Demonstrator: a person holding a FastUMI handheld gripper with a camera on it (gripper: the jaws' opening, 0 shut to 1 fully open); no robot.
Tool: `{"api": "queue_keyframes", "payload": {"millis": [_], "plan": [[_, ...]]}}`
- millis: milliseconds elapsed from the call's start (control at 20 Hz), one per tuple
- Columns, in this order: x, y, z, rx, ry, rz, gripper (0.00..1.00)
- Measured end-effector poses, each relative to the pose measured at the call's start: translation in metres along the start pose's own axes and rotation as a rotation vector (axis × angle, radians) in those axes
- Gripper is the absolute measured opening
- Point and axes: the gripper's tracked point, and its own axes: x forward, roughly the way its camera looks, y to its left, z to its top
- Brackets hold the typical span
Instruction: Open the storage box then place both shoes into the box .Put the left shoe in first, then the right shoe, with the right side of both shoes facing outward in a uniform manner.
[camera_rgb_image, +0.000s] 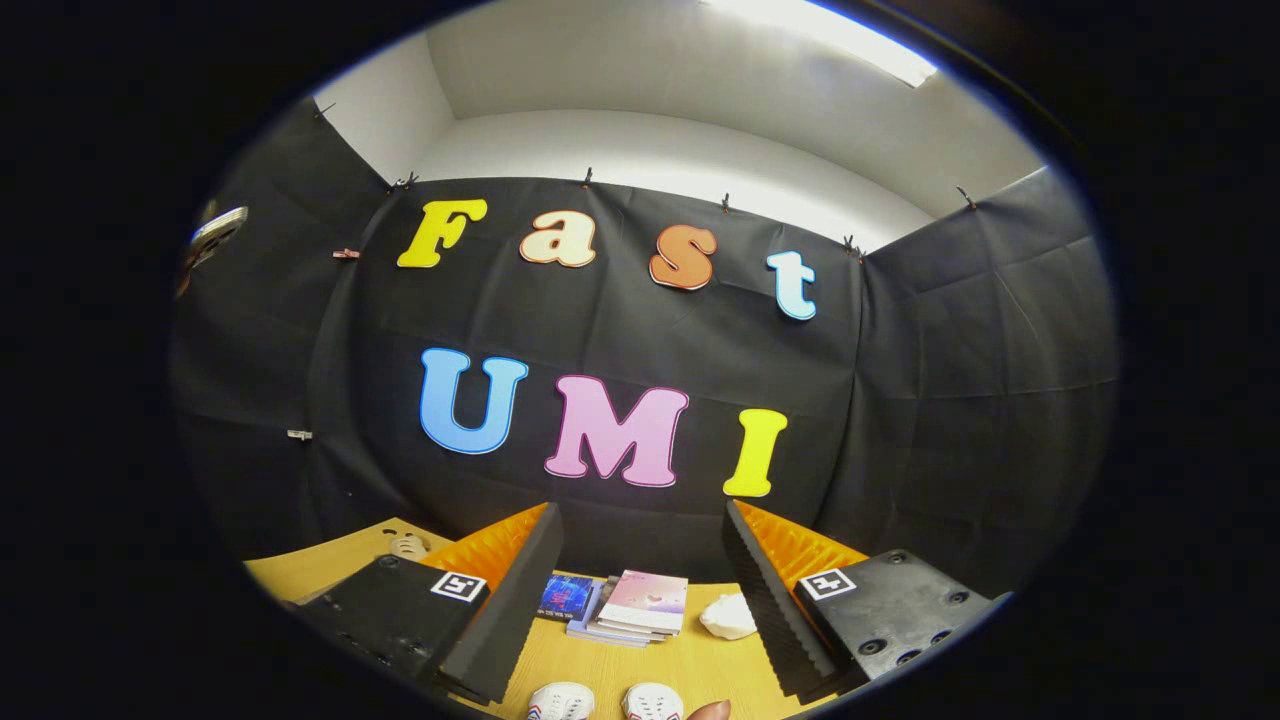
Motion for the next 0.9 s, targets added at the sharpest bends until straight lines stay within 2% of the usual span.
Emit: {"api": "queue_keyframes", "payload": {"millis": [400, 600, 750, 900], "plan": [[-0.008, 0.004, -0.005, -0.006, 0.021, 0.024, 0.97], [-0.008, 0.018, -0.016, 0.001, 0.056, 0.087, 0.97], [-0.007, 0.042, -0.038, 0.026, 0.13, 0.188, 0.97], [-0.012, 0.083, -0.075, 0.108, 0.245, 0.379, 0.98]]}}
